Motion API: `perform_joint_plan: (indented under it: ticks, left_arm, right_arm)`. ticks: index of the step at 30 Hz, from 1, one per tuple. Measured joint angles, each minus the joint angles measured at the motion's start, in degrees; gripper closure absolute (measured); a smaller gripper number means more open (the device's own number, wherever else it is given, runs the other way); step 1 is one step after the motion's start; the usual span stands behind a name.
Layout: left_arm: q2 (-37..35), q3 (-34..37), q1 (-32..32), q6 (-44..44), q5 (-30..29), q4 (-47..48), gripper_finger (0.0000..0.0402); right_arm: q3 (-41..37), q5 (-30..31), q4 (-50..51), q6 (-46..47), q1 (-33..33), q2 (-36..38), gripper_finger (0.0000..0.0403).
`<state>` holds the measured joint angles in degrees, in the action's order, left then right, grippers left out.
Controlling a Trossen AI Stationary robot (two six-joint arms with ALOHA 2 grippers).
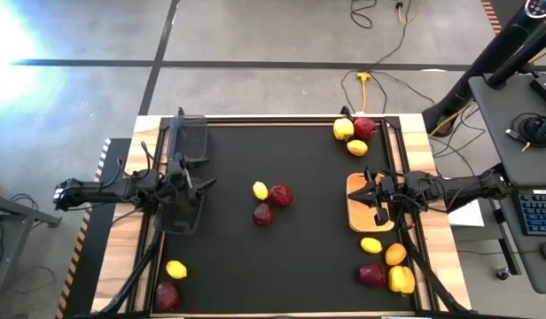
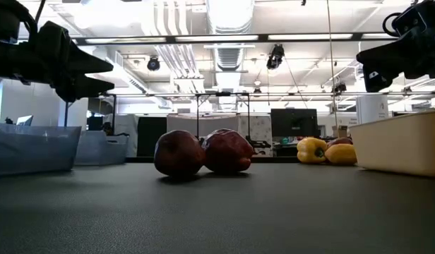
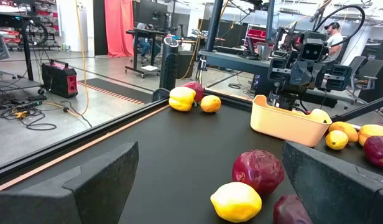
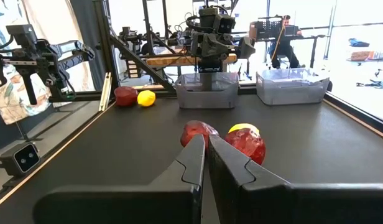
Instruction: Sort produce into baskets
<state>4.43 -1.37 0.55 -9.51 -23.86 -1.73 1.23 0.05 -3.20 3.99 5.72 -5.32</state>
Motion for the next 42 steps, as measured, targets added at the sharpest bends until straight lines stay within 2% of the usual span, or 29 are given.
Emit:
perform_joint_plan:
  ticks: [32, 34, 39, 42]
  left_arm:
    - [0.0, 0.0, 0.0, 0.0, 0.0, 0.0, 0.0024]
    - [0.0, 0.0, 0.0, 0.0, 0.0, 0.0, 0.0024]
    - [0.0, 0.0, 0.0, 0.0, 0.0, 0.0, 0.0024]
    - [0.0, 0.0, 0.0, 0.0, 0.0, 0.0, 0.0024]
  right_arm:
    - [0.0, 0.1, 0.0, 0.1, 0.0, 0.0, 0.039]
    - [0.0, 3.3, -0.3, 2.4, 0.0, 0.0, 0.039]
    - [0.0, 20.5, -0.1, 14.5, 0.0, 0.0, 0.039]
    - [0.0, 25.5, -0.2, 17.3, 0.0, 0.0, 0.039]
